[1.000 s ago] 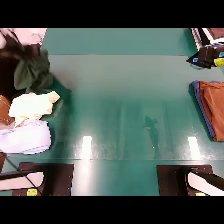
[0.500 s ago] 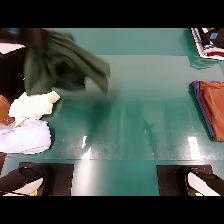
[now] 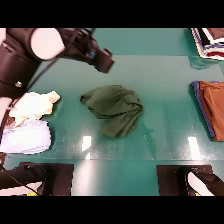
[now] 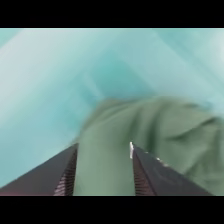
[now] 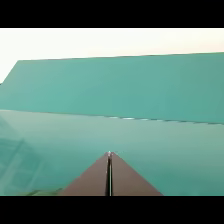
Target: Fold the shirts.
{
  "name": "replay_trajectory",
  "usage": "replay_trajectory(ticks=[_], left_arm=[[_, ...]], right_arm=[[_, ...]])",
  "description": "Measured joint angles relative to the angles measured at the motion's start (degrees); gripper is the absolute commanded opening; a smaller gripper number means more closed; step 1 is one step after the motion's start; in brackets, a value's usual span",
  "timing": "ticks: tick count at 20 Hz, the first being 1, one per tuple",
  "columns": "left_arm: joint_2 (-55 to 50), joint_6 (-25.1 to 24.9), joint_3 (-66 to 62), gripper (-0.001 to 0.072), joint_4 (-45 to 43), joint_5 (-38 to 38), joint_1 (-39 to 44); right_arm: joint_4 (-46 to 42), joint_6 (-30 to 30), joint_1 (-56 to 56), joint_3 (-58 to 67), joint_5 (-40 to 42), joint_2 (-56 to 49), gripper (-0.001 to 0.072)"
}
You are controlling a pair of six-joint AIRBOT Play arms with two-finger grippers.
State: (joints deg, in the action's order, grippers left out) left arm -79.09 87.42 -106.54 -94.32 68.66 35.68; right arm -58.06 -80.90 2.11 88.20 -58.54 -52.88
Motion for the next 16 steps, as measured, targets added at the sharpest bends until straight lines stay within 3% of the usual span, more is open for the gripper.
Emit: replay_trajectory(ticks=[4, 10, 11, 12, 13, 16], left_arm=[[0.0, 1.9, 4.3, 0.0408, 3.6, 2.7, -11.7], [-4.3, 2.5, 22.2, 0.0410, 18.3, -3.9, -25.1], [-6.0, 2.5, 24.0, 0.0457, 20.5, -5.0, -26.3], [-7.6, 2.5, 25.2, 0.0595, 22.3, -5.7, -27.1], [-9.2, 2.5, 26.1, 0.0629, 23.9, -6.4, -27.7], [-13.2, 2.3, 27.6, 0.0628, 27.2, -8.0, -28.8]], right_arm=[[-0.3, 0.0, 0.0, 0.0, -0.4, 0.5, 0.0017], [-0.4, 0.0, 0.0, 0.0, -2.3, -0.1, 0.0017], [-0.5, 0.0, 0.0, 0.0, -3.1, -0.6, 0.0016], [-0.5, 0.0, 0.0, 0.0, -4.3, -1.1, 0.0017], [-0.4, 0.0, 0.0, 0.0, -5.3, -1.8, 0.0016], [-0.4, 0.0, 0.0, 0.0, -8.2, -3.6, 0.0017]])
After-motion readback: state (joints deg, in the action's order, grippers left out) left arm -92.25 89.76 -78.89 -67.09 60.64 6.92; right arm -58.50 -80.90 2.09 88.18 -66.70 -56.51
